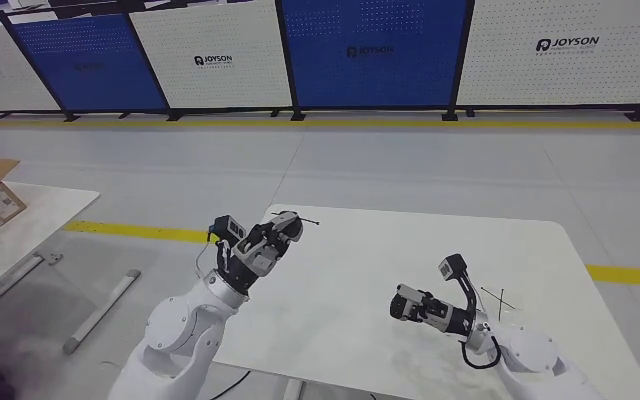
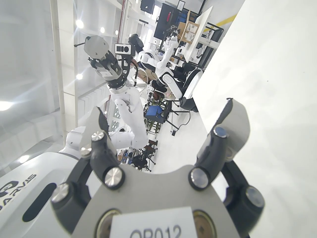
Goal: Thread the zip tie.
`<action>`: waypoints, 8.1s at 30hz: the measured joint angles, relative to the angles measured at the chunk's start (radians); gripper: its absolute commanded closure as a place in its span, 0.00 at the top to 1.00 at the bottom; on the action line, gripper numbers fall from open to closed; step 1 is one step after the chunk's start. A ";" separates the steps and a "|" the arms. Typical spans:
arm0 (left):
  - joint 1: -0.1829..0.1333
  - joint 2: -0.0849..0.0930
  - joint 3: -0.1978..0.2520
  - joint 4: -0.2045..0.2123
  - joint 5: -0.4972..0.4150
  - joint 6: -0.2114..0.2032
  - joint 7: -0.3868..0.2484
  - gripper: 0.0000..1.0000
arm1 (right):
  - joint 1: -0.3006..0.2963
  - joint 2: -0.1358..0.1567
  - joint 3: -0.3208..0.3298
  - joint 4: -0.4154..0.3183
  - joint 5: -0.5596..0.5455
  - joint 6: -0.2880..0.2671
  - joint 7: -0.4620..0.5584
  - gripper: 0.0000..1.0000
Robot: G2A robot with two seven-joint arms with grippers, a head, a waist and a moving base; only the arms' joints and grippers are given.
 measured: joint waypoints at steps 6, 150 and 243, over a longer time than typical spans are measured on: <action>0.004 0.003 0.030 0.030 0.116 0.002 -0.026 0.00 | 0.000 0.000 0.000 0.000 0.000 0.000 0.000 1.00; -0.039 -0.029 0.068 0.160 0.034 -0.054 0.067 0.00 | 0.000 0.000 0.000 0.000 0.000 0.000 0.000 1.00; -0.048 -0.043 0.301 0.378 0.497 -0.175 -0.026 0.00 | 0.000 0.000 0.000 0.000 0.000 0.000 0.000 1.00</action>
